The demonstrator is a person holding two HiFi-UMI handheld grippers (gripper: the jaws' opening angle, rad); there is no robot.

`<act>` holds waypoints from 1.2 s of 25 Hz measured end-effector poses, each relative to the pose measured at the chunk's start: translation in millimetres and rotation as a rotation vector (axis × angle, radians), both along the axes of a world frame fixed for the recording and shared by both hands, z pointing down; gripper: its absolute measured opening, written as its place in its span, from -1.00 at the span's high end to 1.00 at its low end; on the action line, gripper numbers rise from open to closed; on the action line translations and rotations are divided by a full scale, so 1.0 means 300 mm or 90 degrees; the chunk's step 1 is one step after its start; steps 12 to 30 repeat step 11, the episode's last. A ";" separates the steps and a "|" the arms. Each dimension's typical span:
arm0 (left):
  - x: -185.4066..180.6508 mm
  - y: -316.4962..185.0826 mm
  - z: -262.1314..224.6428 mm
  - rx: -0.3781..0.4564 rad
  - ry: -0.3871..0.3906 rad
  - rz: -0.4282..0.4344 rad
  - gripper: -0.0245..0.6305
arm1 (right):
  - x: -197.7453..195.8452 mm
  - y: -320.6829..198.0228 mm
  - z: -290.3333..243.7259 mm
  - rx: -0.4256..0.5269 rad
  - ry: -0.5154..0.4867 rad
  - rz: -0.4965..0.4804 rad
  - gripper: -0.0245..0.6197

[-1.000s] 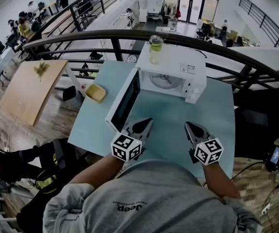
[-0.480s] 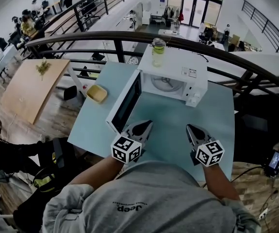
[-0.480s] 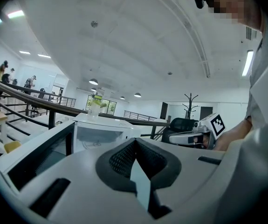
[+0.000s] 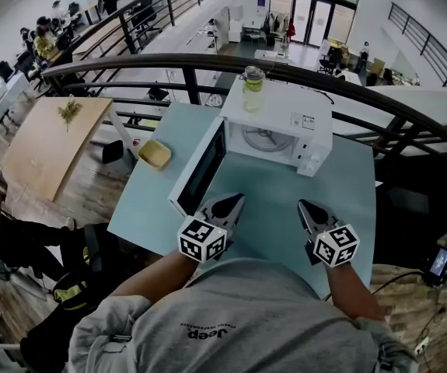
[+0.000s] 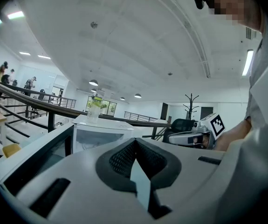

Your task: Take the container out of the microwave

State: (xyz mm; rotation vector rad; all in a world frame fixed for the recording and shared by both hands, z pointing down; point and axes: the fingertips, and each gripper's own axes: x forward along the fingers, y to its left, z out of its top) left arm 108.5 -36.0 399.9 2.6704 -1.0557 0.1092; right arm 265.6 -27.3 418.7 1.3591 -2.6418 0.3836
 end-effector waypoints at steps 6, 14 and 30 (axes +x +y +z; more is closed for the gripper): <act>0.010 -0.022 0.000 0.001 -0.003 0.002 0.88 | 0.010 -0.026 0.003 -0.001 0.003 -0.002 0.88; 0.019 -0.039 -0.002 0.000 -0.004 0.004 0.88 | 0.015 -0.044 0.005 -0.003 0.005 -0.004 0.88; 0.019 -0.039 -0.002 0.000 -0.004 0.004 0.88 | 0.015 -0.044 0.005 -0.003 0.005 -0.004 0.88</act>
